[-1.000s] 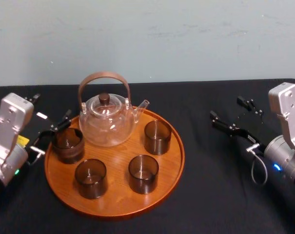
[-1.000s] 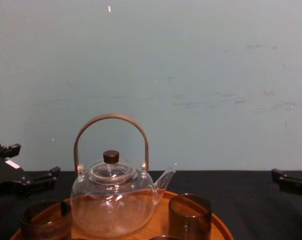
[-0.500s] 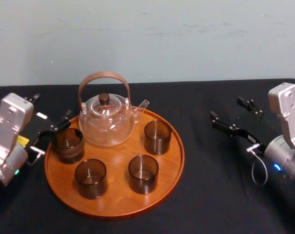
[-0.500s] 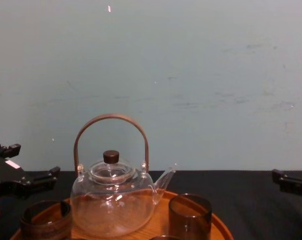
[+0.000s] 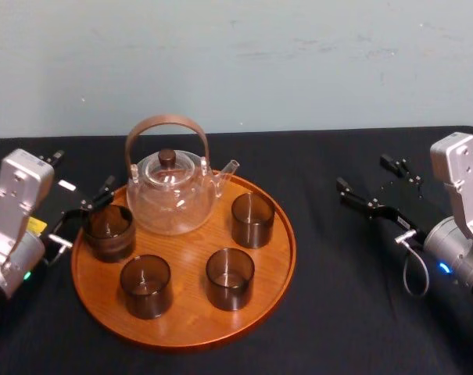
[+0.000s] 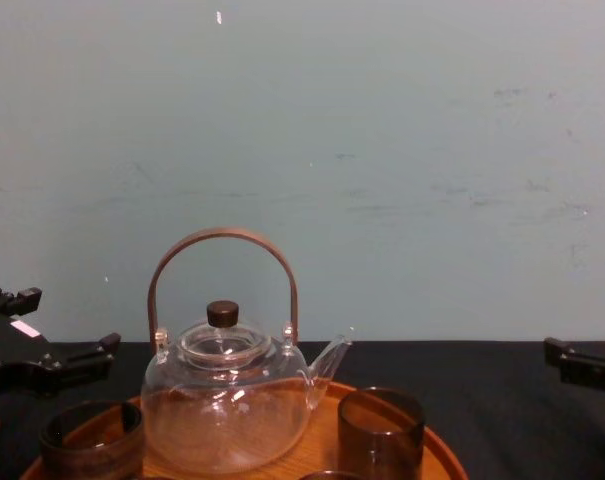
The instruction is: Pick up the glass from the table and place it on the tray.
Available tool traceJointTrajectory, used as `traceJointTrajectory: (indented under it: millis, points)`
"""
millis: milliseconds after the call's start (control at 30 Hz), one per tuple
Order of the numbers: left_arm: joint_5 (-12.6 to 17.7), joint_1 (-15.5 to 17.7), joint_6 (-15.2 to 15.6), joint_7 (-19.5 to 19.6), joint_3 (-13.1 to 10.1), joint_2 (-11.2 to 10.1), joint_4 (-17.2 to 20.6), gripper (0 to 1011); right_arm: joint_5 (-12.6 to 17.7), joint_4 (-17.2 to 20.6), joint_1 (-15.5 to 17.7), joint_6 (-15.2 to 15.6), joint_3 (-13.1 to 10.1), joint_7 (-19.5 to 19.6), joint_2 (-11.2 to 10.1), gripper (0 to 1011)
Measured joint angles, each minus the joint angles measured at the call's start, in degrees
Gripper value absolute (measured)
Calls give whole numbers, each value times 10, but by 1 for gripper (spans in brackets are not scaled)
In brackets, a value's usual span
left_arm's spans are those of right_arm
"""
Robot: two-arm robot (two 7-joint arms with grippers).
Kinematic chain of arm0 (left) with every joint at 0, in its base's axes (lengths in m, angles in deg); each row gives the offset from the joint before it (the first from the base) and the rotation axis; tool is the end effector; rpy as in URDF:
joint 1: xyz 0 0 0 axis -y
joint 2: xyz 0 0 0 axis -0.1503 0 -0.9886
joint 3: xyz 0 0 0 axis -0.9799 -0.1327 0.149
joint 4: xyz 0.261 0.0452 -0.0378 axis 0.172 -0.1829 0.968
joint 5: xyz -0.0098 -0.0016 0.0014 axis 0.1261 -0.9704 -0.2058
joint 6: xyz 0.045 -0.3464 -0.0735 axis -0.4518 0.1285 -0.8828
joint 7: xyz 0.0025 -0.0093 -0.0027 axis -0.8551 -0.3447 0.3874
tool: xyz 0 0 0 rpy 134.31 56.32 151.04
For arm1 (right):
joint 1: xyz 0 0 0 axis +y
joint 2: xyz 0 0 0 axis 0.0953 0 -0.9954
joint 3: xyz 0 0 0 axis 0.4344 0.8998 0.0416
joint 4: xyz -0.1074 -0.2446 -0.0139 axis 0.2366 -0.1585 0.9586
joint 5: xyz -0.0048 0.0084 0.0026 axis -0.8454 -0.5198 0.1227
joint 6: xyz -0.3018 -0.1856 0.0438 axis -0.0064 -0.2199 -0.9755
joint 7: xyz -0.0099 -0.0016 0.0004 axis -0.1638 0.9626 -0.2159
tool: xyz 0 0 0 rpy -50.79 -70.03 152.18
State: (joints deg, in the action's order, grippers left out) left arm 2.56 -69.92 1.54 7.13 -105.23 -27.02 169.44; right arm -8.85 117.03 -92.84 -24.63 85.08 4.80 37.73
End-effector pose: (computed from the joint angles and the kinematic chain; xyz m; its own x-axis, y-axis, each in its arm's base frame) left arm 0.4000 0.0572 -0.2932 0.2922 0.8803 0.3738 -0.9553 0.2873 0.0702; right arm 0.4027 -0.0485 -0.2790 0.4325 -0.8855 0.1696 0.9014 0.4204 -0.1035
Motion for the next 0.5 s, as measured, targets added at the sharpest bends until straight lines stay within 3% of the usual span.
traceJointTrajectory:
  millis: [500]
  points:
    - [0, 0, 0, 0, 0, 0, 0, 1001, 1, 0, 0, 0, 0, 0, 0, 1002]
